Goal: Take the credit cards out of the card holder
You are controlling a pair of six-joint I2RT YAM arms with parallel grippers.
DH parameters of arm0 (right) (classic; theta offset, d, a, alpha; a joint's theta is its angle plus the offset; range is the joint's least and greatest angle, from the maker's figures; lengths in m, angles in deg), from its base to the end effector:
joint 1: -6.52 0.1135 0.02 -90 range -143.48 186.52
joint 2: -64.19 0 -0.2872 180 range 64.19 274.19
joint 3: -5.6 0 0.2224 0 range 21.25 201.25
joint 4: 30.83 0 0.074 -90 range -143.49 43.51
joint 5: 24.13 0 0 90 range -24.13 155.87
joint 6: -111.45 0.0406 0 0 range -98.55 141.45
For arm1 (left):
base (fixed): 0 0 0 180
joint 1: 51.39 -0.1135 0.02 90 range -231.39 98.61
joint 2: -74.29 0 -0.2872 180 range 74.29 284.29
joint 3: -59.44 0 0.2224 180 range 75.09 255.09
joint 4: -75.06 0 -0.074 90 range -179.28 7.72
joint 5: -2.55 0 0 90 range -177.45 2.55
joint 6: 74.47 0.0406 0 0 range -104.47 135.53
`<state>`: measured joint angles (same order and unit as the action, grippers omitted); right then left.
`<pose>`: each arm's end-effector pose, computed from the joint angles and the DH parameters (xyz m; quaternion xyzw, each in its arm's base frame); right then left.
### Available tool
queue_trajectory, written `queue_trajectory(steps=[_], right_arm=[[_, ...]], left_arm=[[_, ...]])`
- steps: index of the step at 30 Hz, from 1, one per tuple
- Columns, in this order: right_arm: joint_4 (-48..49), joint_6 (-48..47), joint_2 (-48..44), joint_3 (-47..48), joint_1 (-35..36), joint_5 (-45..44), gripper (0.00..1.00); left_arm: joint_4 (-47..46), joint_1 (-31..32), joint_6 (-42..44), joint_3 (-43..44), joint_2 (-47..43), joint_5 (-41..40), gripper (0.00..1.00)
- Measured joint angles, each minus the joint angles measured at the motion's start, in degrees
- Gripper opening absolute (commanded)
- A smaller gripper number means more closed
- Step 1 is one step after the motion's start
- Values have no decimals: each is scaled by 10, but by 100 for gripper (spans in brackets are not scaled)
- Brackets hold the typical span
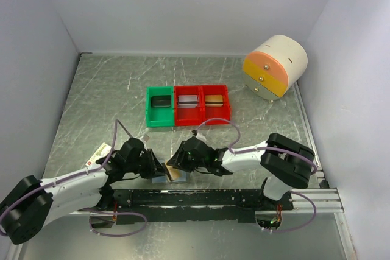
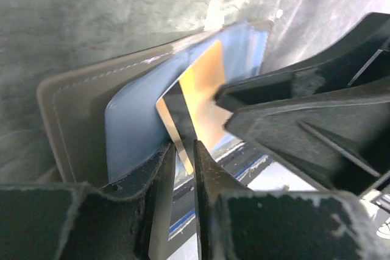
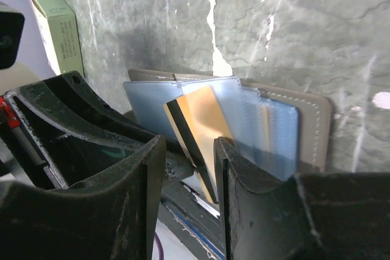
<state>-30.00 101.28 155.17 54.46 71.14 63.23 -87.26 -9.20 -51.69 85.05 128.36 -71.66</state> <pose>0.1200 0.2485 0.1759 0.1299 0.9015 0.3862 0.1458 0.0854 -0.0924 0.1585 -0.1490 0.9081 -0.3756 0.1097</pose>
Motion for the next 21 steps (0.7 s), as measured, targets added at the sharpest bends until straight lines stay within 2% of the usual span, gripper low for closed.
queue_trajectory(steps=[6, 12, 21], right_arm=[[20, 5, 9, 0, 5, 10, 38], [14, 4, 7, 3, 5, 12, 38], [-101, -34, -34, 25, 5, -14, 40]], left_arm=[[-10, 1, -14, -5, -19, 17, 28], [43, 1, 6, 23, -24, 9, 19], [49, 0, 23, 47, 9, 9, 15]])
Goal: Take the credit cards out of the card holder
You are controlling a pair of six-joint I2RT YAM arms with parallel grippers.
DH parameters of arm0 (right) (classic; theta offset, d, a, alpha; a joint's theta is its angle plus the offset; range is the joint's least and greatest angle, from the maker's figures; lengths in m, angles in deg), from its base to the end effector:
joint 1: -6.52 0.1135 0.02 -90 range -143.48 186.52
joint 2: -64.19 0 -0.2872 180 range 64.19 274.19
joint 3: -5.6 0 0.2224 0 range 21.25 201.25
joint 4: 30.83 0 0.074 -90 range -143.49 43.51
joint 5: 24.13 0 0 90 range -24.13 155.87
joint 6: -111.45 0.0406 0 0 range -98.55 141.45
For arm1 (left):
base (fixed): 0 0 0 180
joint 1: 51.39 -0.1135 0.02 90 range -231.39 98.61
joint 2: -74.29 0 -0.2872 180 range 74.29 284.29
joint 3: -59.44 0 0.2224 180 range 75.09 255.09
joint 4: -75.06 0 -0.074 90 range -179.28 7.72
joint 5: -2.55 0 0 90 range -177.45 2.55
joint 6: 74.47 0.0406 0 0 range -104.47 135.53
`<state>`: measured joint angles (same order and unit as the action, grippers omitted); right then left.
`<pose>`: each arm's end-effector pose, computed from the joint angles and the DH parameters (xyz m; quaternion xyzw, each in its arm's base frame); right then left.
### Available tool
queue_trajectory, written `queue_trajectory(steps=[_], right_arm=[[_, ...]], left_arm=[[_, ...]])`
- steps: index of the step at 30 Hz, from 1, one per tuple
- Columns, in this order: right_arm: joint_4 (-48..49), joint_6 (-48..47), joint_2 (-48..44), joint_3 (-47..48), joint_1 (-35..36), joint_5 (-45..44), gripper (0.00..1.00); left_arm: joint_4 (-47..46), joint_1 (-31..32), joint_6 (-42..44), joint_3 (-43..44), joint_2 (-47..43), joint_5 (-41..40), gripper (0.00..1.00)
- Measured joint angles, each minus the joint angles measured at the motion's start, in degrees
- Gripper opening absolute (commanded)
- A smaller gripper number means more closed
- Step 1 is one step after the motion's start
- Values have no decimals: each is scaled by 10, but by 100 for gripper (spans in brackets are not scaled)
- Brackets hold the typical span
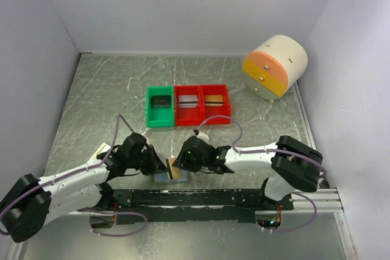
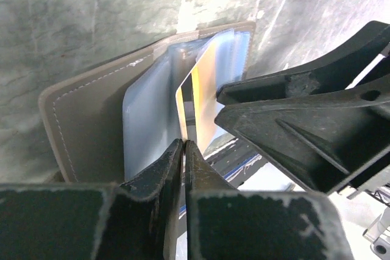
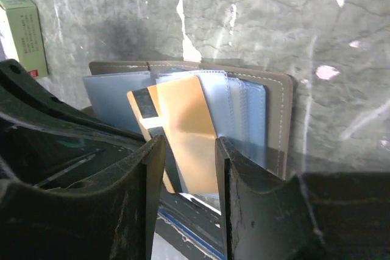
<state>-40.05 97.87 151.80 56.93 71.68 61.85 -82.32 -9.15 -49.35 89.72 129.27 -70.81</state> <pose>0.1150 0.2416 0.1872 0.1040 0.9192 0.3467 0.1552 0.0912 -0.0985 0.1728 -0.1293 0.9140 -0.3697 0.1054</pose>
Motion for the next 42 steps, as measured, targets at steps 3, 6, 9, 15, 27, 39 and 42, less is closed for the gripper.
queue_trajectory(steps=[3, 6, 9, 15, 27, 39, 42], right_arm=[[-26, -16, -10, 1, -5, -3, 40], [-34, -31, -6, 8, -7, 5, 39], [-36, -45, 12, 25, -8, 16, 38], [-28, -49, 30, 37, -9, 31, 38], [33, -12, 23, -2, -10, 35, 38], [-21, -6, 7, 9, -10, 9, 39], [-31, -11, 2, 11, -10, 4, 41]], left_arm=[[-1, 0, 4, 9, 0, 0, 16], [-2, 0, 6, 11, 0, 0, 17], [-2, 0, 9, 11, 0, 0, 22], [-2, 0, 10, 11, -1, 0, 31], [-30, -5, -20, 1, 0, 1, 10], [86, -5, 13, 41, -36, -35, 7], [124, -5, 26, 53, -51, -49, 7]])
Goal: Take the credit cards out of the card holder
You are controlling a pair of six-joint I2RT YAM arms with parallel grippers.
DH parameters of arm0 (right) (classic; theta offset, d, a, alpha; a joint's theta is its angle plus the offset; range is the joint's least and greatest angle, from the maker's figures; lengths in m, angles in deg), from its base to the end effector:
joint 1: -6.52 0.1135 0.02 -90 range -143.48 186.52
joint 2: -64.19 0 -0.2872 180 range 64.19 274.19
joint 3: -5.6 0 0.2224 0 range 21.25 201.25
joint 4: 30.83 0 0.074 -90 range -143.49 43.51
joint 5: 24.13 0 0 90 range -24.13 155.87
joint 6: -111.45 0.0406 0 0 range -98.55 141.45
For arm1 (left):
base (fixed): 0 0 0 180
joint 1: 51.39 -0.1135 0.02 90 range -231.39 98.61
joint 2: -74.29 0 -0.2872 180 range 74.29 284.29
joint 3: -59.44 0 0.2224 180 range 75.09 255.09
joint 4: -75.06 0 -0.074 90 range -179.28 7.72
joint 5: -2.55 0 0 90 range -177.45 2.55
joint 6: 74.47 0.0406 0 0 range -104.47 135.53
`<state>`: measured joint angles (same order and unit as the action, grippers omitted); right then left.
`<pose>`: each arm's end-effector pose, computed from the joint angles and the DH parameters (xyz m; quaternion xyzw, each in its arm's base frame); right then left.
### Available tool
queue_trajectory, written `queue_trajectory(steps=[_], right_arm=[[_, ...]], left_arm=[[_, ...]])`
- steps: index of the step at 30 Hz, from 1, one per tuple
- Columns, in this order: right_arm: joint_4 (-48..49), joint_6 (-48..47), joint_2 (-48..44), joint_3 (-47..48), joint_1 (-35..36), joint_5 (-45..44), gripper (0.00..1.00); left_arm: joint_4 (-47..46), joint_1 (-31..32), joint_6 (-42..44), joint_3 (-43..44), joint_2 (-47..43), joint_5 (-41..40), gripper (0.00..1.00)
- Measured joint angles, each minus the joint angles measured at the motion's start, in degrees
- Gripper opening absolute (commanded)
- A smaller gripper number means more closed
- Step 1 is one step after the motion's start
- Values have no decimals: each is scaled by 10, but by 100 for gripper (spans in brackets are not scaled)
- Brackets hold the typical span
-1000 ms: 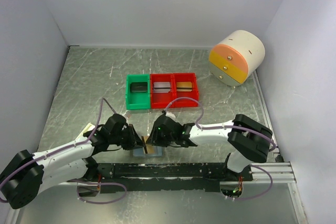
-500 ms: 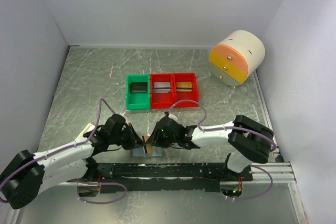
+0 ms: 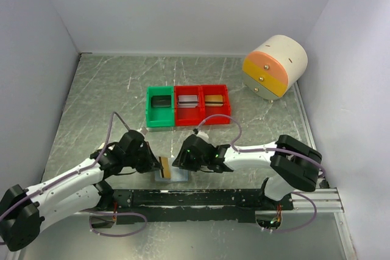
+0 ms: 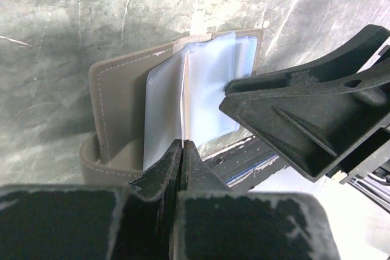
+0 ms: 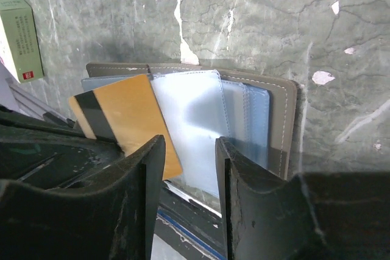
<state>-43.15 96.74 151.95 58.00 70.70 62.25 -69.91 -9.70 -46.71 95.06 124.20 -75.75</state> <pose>0.1187 0.2395 0.1871 0.1016 0.9266 0.3283 0.1526 0.0877 -0.0891 0.1921 -0.1315 0.9241 -0.3312 0.1378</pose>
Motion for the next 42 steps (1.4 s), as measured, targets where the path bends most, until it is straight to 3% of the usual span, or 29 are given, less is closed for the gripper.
queue_trajectory(steps=[12, 20, 25, 29, 33, 37, 42], right_arm=[[-18, -59, -79, -8, -2, -38, 60], [-48, -77, -238, -42, -3, -152, 67], [-87, -107, -336, -71, -4, -227, 78], [-118, -139, -378, -71, -20, -254, 79], [-112, -189, -384, -72, -134, -170, 77], [-33, -206, -395, -121, -256, -35, 76], [84, -202, -376, -178, -277, 121, 73]], left_arm=[[133, 0, 90, 106, -75, -57, 7], [142, 0, 128, 115, -132, -70, 7], [130, 0, 163, 119, -168, -72, 7], [117, 0, 196, 137, -164, -71, 7], [98, 0, 223, 153, -133, -48, 7], [75, -5, 255, 167, -68, 0, 7], [35, -69, 279, 169, -19, 101, 7]])
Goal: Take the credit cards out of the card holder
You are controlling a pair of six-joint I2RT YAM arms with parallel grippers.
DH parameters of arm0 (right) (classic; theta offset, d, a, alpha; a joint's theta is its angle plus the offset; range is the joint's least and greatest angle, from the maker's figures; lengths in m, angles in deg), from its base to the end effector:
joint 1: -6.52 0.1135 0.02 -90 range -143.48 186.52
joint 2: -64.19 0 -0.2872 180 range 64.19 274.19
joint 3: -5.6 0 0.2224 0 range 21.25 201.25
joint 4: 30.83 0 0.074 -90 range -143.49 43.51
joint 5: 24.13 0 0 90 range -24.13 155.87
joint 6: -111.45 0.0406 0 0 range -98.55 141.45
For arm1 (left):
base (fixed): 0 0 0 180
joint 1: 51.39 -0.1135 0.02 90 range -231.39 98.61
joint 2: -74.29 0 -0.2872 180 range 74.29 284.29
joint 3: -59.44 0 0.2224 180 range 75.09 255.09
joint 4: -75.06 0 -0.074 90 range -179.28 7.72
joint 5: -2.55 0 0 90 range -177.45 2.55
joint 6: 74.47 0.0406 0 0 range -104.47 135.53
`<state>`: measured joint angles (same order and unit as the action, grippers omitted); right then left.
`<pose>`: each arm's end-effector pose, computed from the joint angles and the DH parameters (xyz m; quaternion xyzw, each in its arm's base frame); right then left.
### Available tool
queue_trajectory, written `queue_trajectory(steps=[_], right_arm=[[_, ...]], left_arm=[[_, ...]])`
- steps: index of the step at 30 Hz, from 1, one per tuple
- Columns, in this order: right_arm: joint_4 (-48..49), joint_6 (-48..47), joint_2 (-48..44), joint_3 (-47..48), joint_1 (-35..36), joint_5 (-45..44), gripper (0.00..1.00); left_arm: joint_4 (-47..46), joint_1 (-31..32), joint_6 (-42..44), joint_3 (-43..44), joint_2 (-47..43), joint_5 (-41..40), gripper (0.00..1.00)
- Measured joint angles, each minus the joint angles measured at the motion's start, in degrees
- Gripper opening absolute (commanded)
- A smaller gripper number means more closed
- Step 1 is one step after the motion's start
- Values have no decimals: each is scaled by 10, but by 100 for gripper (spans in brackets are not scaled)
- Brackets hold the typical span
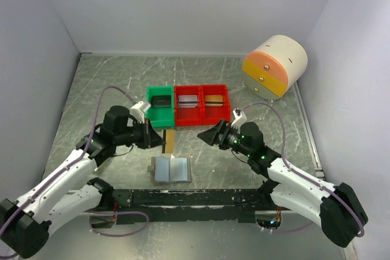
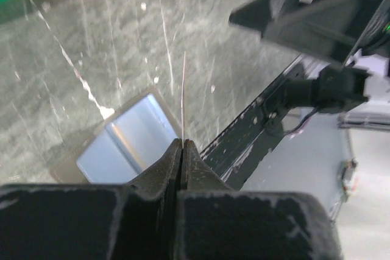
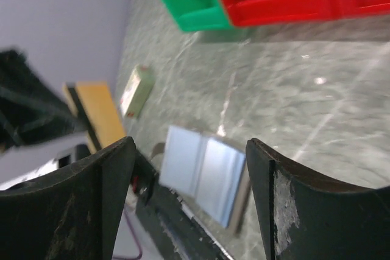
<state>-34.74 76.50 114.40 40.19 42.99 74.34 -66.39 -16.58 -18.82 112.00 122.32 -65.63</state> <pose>0.1235 0.0987 0.2361 0.0895 0.8108 0.4543 0.3582 0.1082 -0.0936 0.2821 0.0923 0.8667 -0.3992 0.2846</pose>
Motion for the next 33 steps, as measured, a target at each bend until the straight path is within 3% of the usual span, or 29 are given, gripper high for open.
queue_trajectory(steps=[5, 12, 16, 22, 33], right_arm=[[136, 25, 42, -20, 3, 119, 67], [209, 21, 101, 14, 72, 181, 57], [260, 18, 149, 52, 117, 191, 52], [348, 37, 207, 59, 126, 213, 51], [381, 44, 206, 66, 128, 225, 40]], left_arm=[[-86, -126, -7, -7, 19, 158, 7], [-184, -144, -51, -24, 3, 289, 7], [-210, -144, -71, -34, -23, 320, 7], [-211, -144, -80, -36, -44, 338, 7], [-210, -144, -85, -38, -57, 361, 7]])
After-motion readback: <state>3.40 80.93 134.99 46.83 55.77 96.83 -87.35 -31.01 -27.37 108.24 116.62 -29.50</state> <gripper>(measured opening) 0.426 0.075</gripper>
